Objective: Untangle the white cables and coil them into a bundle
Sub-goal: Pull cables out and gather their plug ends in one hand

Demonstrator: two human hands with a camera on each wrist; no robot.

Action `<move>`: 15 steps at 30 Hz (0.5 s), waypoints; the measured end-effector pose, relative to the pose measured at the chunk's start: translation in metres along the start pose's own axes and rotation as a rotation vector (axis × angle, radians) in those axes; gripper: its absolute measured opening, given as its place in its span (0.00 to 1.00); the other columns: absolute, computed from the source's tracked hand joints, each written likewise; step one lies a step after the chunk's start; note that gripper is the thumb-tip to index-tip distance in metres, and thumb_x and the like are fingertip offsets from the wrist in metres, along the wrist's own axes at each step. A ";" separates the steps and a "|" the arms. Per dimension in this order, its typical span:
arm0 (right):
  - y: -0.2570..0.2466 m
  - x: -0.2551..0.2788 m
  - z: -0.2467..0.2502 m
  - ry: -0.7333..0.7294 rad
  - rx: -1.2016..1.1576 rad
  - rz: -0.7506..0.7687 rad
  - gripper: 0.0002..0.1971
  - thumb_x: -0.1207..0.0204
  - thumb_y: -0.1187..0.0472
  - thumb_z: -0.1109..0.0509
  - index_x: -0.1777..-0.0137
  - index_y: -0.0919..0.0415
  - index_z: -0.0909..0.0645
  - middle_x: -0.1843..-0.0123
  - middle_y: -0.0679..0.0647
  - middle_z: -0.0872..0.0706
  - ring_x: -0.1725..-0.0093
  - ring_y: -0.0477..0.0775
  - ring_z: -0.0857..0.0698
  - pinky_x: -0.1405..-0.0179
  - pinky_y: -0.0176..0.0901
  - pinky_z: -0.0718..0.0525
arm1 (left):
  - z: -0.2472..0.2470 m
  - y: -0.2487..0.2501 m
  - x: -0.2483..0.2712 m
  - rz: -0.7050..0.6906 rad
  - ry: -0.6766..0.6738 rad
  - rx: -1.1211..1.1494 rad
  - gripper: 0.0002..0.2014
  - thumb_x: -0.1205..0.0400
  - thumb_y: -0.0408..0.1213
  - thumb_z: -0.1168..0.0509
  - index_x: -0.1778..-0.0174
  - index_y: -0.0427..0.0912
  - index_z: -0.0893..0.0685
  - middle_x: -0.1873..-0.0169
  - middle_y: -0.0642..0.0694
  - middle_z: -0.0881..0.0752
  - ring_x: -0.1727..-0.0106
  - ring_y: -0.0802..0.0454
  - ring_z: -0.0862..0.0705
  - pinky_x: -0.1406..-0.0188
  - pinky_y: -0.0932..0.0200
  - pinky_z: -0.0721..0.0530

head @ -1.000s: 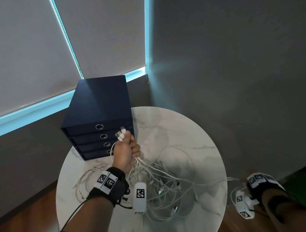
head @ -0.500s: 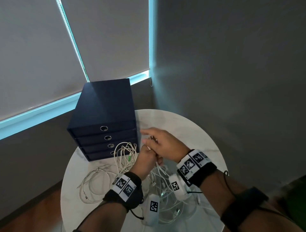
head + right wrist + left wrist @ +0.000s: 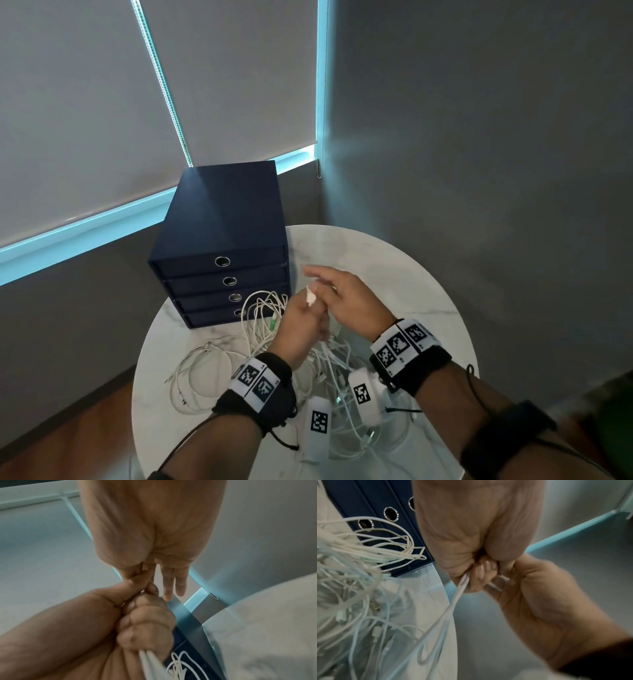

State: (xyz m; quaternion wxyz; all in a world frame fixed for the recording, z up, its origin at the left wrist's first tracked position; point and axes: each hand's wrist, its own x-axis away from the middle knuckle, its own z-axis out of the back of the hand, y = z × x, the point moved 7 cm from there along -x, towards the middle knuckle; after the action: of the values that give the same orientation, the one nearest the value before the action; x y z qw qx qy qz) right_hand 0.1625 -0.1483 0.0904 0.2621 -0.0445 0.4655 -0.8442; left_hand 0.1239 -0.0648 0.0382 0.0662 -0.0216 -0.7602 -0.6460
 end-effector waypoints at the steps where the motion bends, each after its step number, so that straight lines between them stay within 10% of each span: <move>1: 0.006 0.005 -0.004 -0.013 -0.139 -0.065 0.20 0.15 0.51 0.37 0.24 0.49 0.24 0.32 0.47 0.15 0.38 0.40 0.16 0.35 0.36 0.19 | 0.003 0.003 -0.001 -0.003 0.037 0.042 0.13 0.08 0.39 0.44 0.51 0.35 0.20 0.74 0.47 0.28 0.77 0.56 0.31 0.79 0.62 0.29; 7: 0.033 0.041 -0.032 -0.243 -0.313 -0.239 0.11 0.15 0.54 0.36 0.47 0.62 0.17 0.76 0.45 0.20 0.77 0.42 0.23 0.74 0.38 0.24 | 0.024 0.014 -0.009 -0.045 0.244 0.209 0.17 0.11 0.41 0.38 0.65 0.42 0.29 0.77 0.48 0.34 0.75 0.52 0.30 0.70 0.54 0.24; 15: 0.033 0.031 -0.013 -0.087 -0.163 -0.095 0.14 0.13 0.65 0.41 0.56 0.68 0.17 0.76 0.35 0.22 0.77 0.39 0.30 0.71 0.32 0.30 | 0.001 0.012 -0.001 -0.009 0.124 0.115 0.14 0.09 0.34 0.44 0.53 0.39 0.15 0.58 0.44 0.13 0.57 0.52 0.14 0.57 0.58 0.15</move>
State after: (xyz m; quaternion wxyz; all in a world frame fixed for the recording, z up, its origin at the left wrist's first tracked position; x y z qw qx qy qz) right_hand 0.1450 -0.1679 0.0511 0.2375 -0.1244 0.5180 -0.8123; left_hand 0.1266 -0.0619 0.0498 0.1114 0.0255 -0.7907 -0.6015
